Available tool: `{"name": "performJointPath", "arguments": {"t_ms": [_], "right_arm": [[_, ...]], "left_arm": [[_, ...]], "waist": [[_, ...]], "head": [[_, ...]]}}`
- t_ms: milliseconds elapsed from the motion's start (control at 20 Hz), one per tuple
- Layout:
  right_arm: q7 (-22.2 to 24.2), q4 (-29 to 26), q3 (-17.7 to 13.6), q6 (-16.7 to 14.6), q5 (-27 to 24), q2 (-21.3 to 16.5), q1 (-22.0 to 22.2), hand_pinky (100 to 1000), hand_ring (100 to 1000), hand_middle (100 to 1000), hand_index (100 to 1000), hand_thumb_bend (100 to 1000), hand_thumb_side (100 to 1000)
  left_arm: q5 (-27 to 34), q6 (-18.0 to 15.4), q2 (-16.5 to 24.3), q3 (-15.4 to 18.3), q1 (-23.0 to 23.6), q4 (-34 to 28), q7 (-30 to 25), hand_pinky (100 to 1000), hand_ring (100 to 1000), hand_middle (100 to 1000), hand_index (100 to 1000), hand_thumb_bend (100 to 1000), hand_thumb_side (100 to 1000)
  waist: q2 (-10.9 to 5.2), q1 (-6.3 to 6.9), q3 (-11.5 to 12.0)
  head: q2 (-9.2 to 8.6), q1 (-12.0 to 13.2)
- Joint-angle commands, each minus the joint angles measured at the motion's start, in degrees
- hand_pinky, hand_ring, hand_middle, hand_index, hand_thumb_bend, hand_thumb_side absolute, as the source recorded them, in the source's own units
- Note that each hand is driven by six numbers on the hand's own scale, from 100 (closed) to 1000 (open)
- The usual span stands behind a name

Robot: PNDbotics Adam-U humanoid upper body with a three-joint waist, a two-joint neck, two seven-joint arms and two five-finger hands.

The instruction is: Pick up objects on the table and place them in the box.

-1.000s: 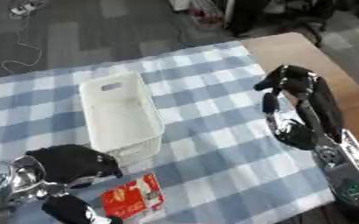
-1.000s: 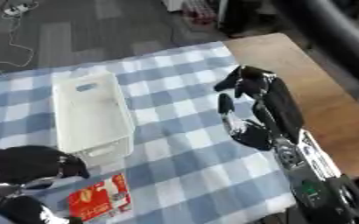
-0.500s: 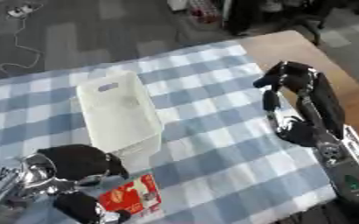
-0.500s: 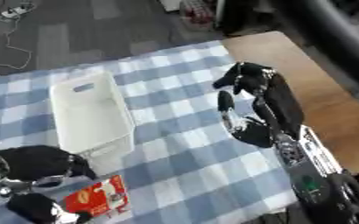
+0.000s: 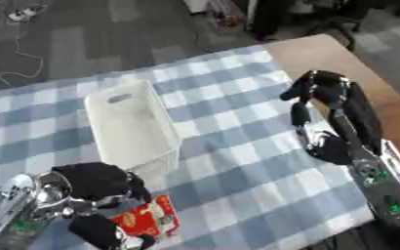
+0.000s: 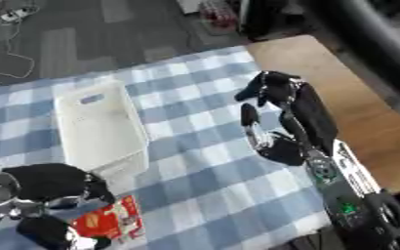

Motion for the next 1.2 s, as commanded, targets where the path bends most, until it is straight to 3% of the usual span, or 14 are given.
{"name": "performJointPath", "arguments": {"t_ms": [50,950,1050,1200], "right_arm": [[0.2,-0.9,-0.2,0.0,-0.1,-1.6,-0.8,355,358,503,622,100,931],[0.7,-0.9,-0.1,-0.1,-0.2,-1.7,-1.1,356,359,504,623,100,931],[0.6,-0.9,-0.1,-0.1,-0.2,-1.7,-1.1,356,359,504,623,100,930],[0.6,-0.9,-0.1,-0.2,-0.1,-1.7,-1.1,358,362,506,623,100,931]], "left_arm": [[-0.8,-0.4,0.1,0.1,-1.0,-0.3,-0.4,556,728,760,890,306,1000],[-5.6,-1.1,-1.5,0.2,-1.3,3.4,-0.4,551,710,748,891,309,1000],[-6.1,-1.7,-1.5,0.1,-1.2,3.3,-0.4,554,709,747,889,320,1000],[-7.2,-2.8,-1.5,-0.1,-1.3,3.1,-0.4,587,730,756,892,423,1000]], "waist": [[-0.61,0.05,0.0],[-0.57,0.18,-0.3],[-0.56,0.2,-0.3],[-0.57,0.21,-0.3]], "head": [[-0.19,0.5],[-0.19,0.7],[-0.19,0.6],[-0.19,0.5]]}}
